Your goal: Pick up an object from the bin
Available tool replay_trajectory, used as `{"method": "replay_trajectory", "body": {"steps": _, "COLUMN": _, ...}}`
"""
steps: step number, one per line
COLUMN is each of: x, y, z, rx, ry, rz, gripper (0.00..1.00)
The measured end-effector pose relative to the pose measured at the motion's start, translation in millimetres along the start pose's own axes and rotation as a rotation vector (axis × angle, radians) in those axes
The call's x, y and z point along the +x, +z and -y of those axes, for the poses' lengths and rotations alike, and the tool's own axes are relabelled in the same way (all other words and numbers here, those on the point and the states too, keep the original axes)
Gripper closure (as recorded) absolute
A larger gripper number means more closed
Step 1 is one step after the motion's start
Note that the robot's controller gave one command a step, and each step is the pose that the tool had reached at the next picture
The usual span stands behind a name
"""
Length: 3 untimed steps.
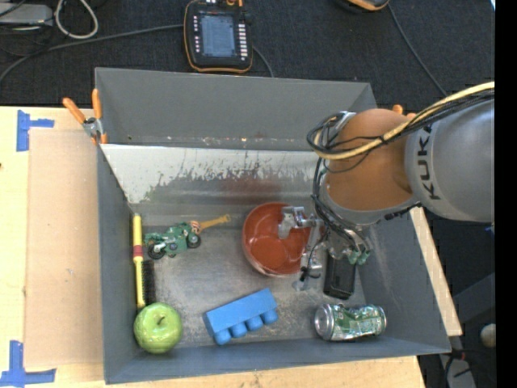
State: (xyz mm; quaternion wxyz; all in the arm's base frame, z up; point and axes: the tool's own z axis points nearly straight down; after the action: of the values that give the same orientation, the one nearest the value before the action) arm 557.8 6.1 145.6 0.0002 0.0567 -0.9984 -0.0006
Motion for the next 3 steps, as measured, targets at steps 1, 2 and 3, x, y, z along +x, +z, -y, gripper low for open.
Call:
{"method": "replay_trajectory", "body": {"steps": 1, "x": 18.7, "y": 67.6, "z": -11.9, "rx": 0.0, "ry": 0.055, "rz": 0.002, "gripper": 0.0}}
{"method": "replay_trajectory", "body": {"steps": 2, "x": 14.9, "y": 49.1, "z": 17.6, "rx": 0.0, "ry": 0.163, "rz": 0.006, "gripper": 1.0}}
{"method": "replay_trajectory", "body": {"steps": 3, "x": 14.9, "y": 48.9, "z": 17.5, "rx": 0.0, "ry": 0.162, "rz": 0.006, "gripper": 1.0}}
